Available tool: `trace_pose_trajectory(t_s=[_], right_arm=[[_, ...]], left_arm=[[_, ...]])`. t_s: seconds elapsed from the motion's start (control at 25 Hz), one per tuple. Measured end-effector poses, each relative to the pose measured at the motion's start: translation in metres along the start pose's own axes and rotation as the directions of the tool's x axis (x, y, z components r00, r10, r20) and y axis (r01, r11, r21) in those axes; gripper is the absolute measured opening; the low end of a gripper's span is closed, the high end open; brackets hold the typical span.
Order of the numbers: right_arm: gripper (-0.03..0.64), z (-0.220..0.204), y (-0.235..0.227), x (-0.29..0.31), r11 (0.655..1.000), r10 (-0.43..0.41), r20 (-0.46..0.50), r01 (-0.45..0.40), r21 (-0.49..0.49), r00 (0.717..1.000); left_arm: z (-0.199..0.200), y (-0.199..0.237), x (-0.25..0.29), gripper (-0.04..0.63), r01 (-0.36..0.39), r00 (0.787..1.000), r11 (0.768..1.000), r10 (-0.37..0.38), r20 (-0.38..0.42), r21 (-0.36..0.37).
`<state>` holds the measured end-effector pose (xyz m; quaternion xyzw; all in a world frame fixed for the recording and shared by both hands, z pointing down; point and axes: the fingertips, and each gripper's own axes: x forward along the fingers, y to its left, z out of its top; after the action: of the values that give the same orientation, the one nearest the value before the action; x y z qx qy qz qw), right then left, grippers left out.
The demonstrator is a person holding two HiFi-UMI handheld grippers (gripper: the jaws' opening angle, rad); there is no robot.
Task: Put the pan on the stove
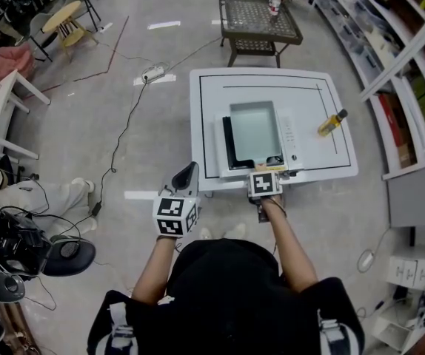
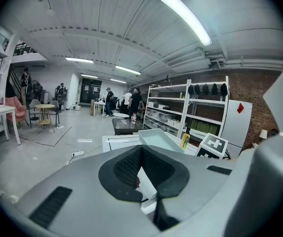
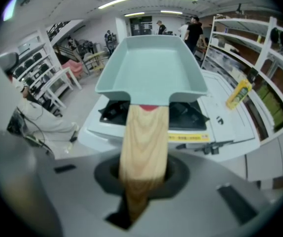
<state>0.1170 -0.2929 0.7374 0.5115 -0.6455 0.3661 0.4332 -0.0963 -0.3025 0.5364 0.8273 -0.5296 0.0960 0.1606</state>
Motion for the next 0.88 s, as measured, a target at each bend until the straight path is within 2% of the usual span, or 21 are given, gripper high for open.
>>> trace_pose_trajectory(t_s=[0.16, 0.36, 0.88], right_arm=[[0.073, -0.004, 0.003, 0.002, 0.999, 0.029, -0.021, -0.029, 0.015, 0.999], [0.089, 0.004, -0.001, -0.001, 1.000, -0.003, -0.015, 0.003, 0.008, 1.000], [0.104, 0.008, 0.006, -0.005, 0.997, 0.031, 0.016, -0.032, 0.068, 0.999]], left_arm=[[-0.002, -0.003, -0.002, 0.025, -0.005, 1.000, 1.000, 0.005, -0.007, -0.006], [-0.002, -0.003, -0.003, 0.025, -0.002, 1.000, 1.000, 0.002, -0.007, -0.008], [-0.011, -0.006, -0.002, 0.025, -0.001, 1.000, 1.000, 0.001, -0.017, 0.000]])
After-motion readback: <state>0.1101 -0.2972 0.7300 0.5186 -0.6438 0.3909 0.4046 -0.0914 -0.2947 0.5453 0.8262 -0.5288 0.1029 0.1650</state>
